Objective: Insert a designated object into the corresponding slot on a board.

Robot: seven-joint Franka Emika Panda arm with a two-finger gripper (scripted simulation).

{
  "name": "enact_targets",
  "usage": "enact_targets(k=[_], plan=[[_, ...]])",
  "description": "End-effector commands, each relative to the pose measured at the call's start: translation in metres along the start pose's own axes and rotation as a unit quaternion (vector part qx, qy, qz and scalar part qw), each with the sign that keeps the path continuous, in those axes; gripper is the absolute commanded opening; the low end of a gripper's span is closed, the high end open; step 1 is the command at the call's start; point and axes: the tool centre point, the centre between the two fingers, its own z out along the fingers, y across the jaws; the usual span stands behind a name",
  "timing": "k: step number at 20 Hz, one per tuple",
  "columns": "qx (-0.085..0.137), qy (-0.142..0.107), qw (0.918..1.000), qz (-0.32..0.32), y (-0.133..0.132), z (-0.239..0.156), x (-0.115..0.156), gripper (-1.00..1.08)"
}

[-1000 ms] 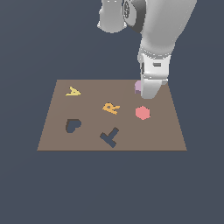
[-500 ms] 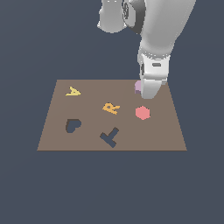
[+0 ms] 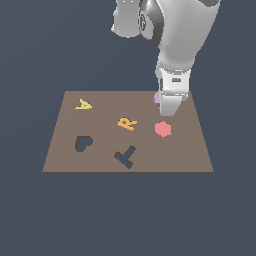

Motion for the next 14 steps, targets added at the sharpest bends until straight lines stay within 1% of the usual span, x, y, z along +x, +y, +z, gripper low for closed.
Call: enact_targets(k=[1, 14], plan=[[0.0, 0.0, 1.0, 0.0, -0.0001, 0.0009, 0.0, -1.0], [0.0, 0.0, 1.0, 0.0, 0.0002, -0.0029, 0.0001, -1.0]])
